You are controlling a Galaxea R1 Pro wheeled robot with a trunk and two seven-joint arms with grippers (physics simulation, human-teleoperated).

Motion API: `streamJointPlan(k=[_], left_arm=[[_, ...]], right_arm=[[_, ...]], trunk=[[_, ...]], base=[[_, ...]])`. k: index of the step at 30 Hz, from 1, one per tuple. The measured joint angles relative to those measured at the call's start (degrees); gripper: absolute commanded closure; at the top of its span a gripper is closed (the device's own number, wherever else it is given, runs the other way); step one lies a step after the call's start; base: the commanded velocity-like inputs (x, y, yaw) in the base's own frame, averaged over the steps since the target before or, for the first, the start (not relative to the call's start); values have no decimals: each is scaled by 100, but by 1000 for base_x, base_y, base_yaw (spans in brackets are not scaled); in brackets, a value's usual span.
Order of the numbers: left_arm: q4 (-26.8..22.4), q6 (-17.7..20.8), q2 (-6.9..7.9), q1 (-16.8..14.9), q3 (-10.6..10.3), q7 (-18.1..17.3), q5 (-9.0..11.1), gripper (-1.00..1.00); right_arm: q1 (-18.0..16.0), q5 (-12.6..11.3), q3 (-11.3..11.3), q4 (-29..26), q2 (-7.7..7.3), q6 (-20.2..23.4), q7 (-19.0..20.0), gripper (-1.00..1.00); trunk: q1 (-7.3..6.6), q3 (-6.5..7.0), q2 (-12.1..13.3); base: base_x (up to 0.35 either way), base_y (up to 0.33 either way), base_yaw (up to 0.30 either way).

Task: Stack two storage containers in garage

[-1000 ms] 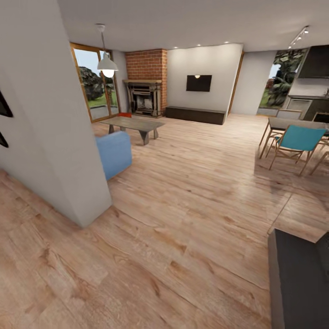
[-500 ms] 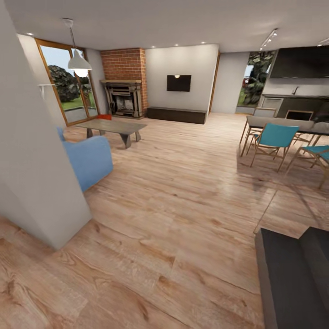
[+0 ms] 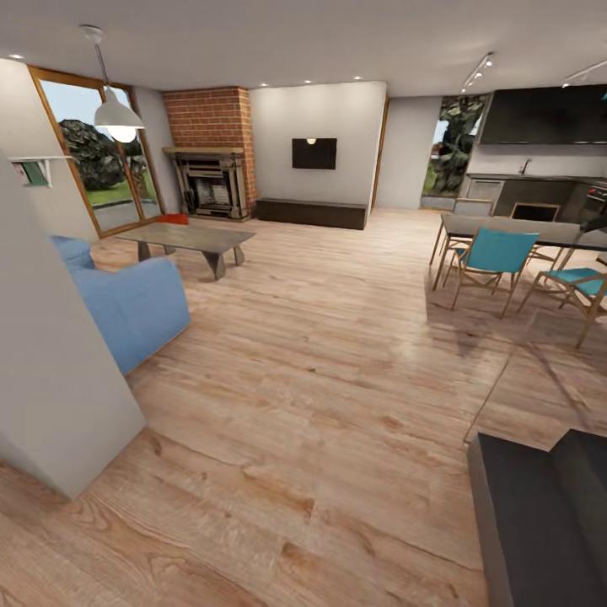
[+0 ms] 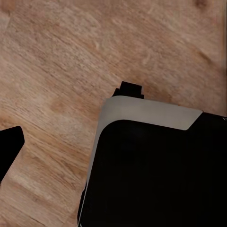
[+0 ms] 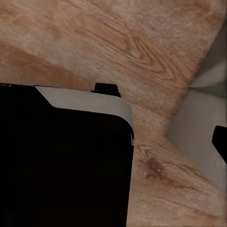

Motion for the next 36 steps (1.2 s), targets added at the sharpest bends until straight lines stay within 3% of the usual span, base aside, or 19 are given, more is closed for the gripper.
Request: streamJointPlan(k=[36], left_arm=[[0,-5,0,0,0,-6,0,-100]], right_arm=[[-1,4,-16,0,-2,4,-7,-100]], trunk=[[0,0,0]], base=[[322,0,0]])
